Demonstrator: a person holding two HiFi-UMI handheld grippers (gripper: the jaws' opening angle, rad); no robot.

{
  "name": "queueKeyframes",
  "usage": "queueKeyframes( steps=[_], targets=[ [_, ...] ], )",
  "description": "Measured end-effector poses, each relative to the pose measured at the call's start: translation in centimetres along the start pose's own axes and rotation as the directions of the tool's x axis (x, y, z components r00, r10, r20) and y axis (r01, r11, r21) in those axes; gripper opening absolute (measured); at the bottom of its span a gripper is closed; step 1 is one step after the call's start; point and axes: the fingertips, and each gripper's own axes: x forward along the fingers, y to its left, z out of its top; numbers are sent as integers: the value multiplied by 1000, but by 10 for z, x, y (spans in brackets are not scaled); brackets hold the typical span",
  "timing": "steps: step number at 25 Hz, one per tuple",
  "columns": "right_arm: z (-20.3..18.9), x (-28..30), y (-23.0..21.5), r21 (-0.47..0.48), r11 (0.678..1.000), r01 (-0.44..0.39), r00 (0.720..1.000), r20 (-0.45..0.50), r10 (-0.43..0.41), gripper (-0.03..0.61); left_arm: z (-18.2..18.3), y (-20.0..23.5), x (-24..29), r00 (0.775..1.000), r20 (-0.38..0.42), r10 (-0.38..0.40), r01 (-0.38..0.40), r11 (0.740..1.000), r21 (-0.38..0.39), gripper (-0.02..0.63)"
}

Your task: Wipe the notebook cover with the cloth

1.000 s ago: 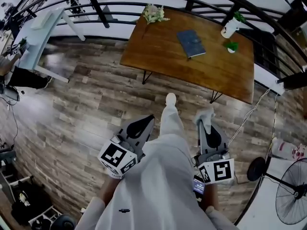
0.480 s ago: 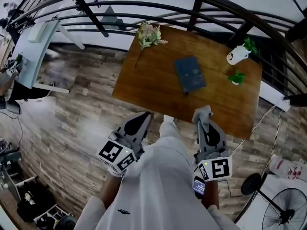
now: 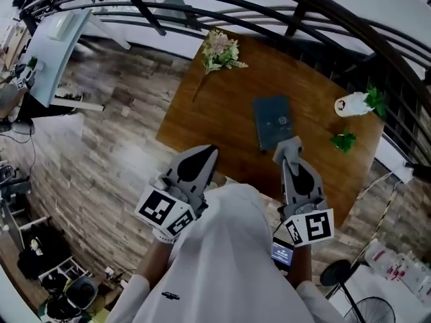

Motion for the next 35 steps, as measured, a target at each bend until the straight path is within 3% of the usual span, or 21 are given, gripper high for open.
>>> queueKeyframes(
  steps=[7,16,35],
  targets=[
    [5,37,2,7,998,-70,997,-29,70,34,1,25,4,997,2,73,-73,997,-38,19],
    [-12,69,-19,98,995,-28,994,-100,38,34,-20,57,22,992,-64,112,-120,984,-132,18],
    [-105,128,-78,145,989,24,964,-267,16,34,-96,86,101,984,-174,48,-89,967,-237,18]
  ],
)
